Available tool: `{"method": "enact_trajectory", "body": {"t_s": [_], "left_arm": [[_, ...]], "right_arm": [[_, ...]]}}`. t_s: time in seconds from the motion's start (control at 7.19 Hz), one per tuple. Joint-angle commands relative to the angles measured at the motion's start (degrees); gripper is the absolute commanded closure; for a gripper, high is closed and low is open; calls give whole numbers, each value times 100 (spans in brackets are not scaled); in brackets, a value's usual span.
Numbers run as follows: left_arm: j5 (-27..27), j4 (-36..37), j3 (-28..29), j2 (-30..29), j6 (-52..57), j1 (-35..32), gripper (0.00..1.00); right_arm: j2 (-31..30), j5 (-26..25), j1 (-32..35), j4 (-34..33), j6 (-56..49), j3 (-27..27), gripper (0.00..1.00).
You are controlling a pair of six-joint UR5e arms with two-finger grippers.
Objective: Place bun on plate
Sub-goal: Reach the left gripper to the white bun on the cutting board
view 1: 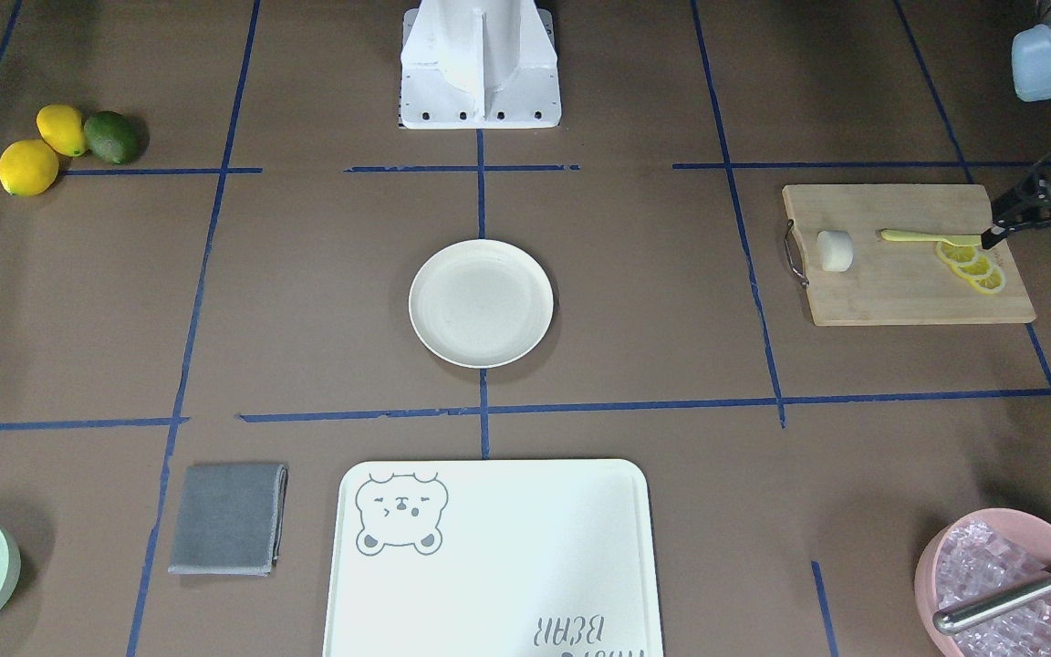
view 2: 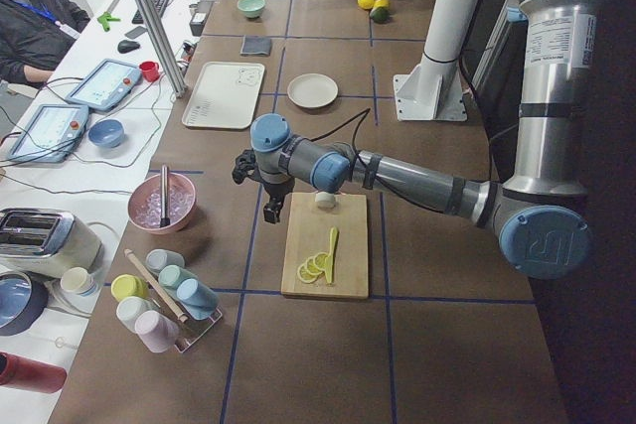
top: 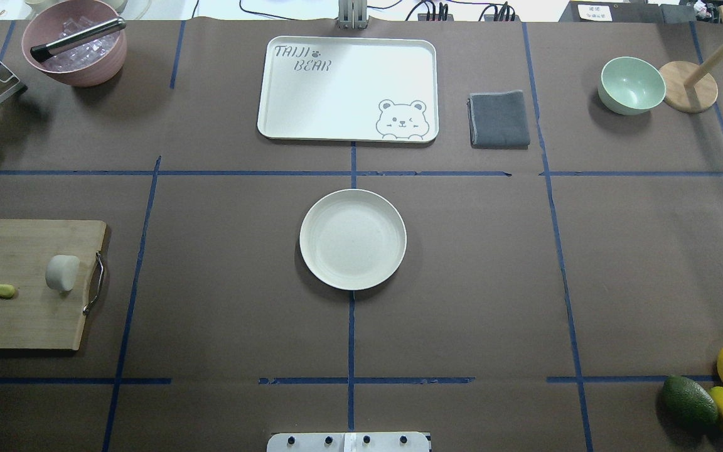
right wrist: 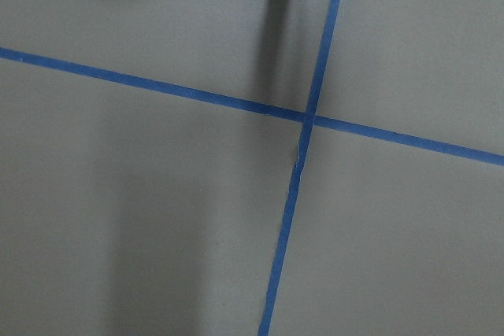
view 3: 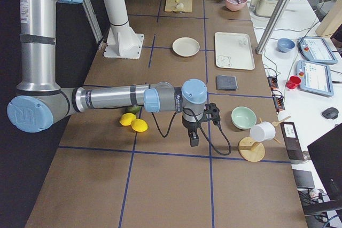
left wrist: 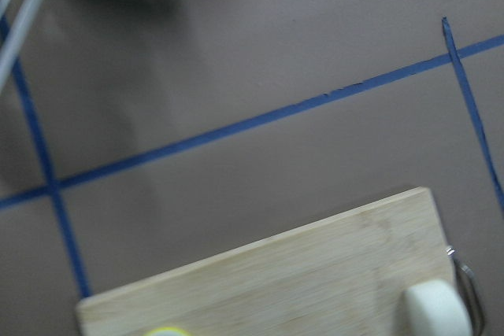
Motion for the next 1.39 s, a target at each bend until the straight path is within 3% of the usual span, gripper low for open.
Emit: {"method": "enact_trajectory", "body": {"t_s": [0.0, 0.28, 0.83, 1.11, 1.25], "left_arm": [[538, -1307, -14, 329, -1979, 988, 0], [1408, -1812, -23, 410, -3056, 1991, 0], [1815, -1805, -41, 436, -3385, 2775, 0], [1921, -1752, -23, 418, -3394, 2847, 75], [1921, -1752, -40, 436, -3385, 2856, 76]], "right_arm": [[-2, 8, 0, 8, 2, -13, 0], [-2, 8, 0, 8, -7, -21, 0], [-64, 26, 0, 25, -7, -4, 0], [-64, 26, 0, 34, -7, -4, 0], [-64, 26, 0, 34, -7, -4, 0]]}}
